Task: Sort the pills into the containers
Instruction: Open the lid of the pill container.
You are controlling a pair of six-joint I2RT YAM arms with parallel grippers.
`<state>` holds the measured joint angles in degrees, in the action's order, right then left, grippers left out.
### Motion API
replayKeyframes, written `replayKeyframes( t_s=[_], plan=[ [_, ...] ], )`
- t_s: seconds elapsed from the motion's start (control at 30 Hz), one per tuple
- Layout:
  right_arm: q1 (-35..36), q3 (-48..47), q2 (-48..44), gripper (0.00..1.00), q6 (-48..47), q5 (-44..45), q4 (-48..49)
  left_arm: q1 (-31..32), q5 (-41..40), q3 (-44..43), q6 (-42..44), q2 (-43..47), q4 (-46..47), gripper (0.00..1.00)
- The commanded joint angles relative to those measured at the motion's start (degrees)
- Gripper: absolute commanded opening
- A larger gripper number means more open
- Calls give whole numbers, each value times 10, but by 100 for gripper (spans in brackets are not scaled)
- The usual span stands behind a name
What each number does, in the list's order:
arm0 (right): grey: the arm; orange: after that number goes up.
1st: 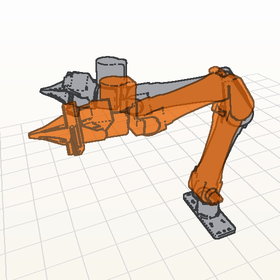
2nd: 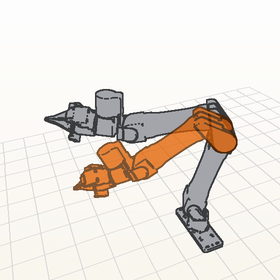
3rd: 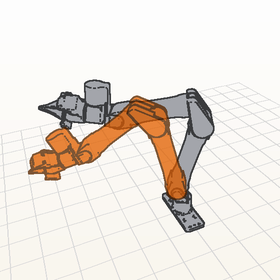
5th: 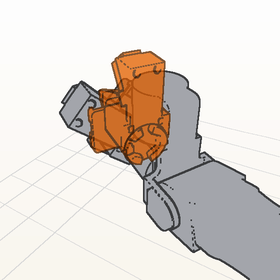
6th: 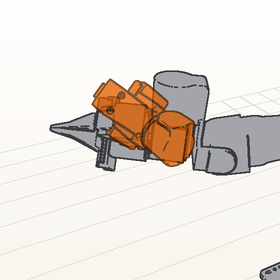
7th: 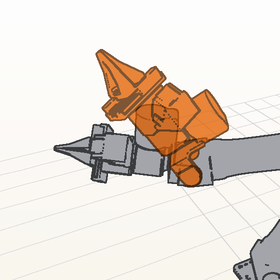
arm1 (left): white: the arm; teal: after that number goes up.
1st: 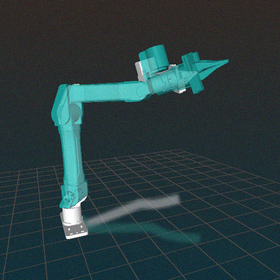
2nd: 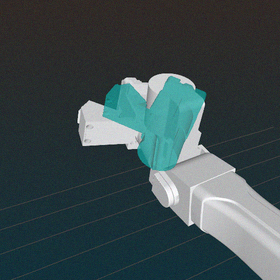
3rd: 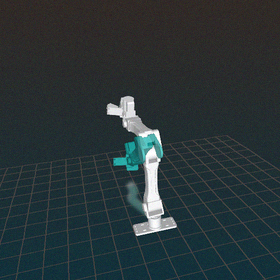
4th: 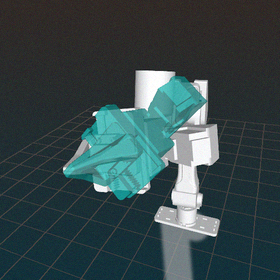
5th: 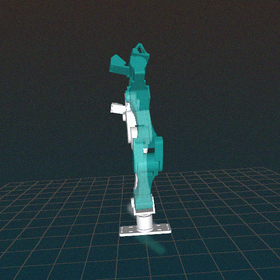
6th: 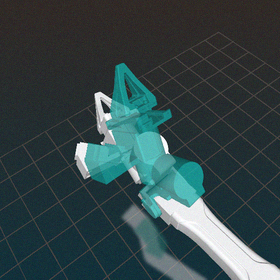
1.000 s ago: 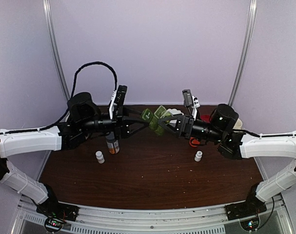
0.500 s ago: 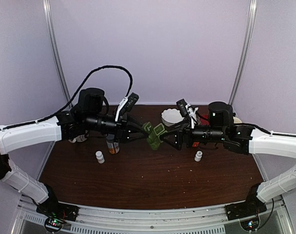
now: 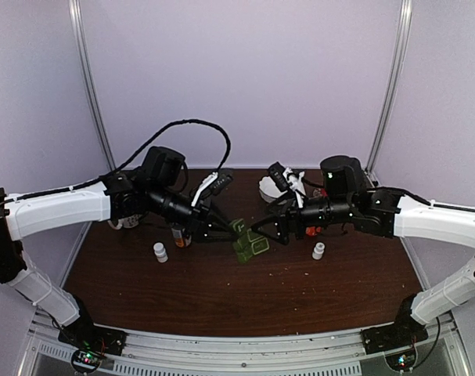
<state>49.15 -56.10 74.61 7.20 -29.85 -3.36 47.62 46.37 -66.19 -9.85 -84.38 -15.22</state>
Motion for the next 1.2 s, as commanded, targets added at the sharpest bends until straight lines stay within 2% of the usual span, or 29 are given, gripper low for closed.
replayKeyframes(
  t_s=[0.0, 0.17, 0.37, 0.83, 1.03, 1.17],
  plan=[
    [3, -22, 17, 85, -28, -92, -27, -4, 63, -23, 28, -1, -10, 30],
    [3, -28, 27, 76, -28, -139, -29, -4, 72, -23, 32, 0, -13, 30],
    [4, -37, 42, 60, -25, -156, -35, -3, 71, -25, 28, -6, -8, 29],
    [10, -48, 72, 33, -11, -147, -33, -4, 20, -33, 16, -22, -6, 28],
    [14, -50, 81, 31, -6, -138, -30, -3, 5, -28, 10, -9, 10, 28],
    [15, -54, 88, 24, 1, -132, -25, -3, 7, -27, 8, -8, 16, 28]
  ],
)
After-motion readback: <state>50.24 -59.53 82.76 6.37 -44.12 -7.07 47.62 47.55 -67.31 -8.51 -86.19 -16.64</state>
